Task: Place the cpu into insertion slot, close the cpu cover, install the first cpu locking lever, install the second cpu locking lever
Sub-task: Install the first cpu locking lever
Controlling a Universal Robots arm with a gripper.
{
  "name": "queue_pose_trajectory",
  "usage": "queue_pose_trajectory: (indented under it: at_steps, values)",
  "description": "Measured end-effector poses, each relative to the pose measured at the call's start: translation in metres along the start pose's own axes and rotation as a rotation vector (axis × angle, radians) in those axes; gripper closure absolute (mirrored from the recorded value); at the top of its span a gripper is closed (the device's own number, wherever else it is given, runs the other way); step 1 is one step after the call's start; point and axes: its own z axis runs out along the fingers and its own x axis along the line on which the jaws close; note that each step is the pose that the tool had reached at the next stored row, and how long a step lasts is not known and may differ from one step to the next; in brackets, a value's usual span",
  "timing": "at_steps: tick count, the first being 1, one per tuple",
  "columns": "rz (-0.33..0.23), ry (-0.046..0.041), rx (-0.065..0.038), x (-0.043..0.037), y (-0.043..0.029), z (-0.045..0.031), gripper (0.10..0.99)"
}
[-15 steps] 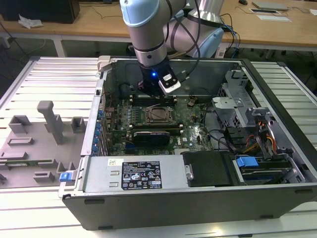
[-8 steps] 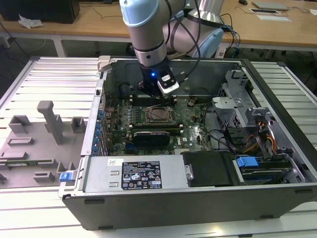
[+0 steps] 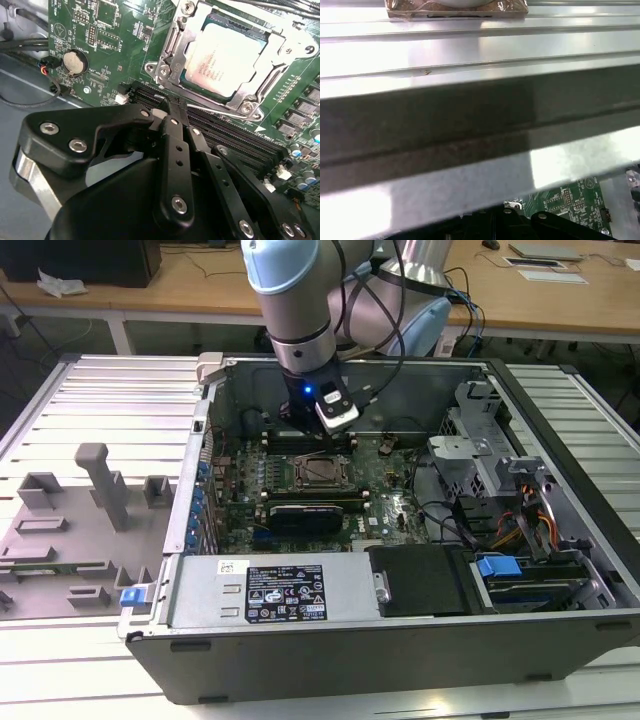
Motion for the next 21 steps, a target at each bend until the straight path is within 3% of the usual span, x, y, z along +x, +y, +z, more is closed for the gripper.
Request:
queue_pose_trajectory:
  at_steps: [10,15,21]
  values:
    - [0.057,-0.0098,0.014,0.0013,0.0041,0.0022,0.98]
    - [0.105,-0.018,0.026,0.0018,0.0043,0.0036,0.98]
    - [0.169,-0.029,0.041,0.0064,0.0093,0.0079,0.98]
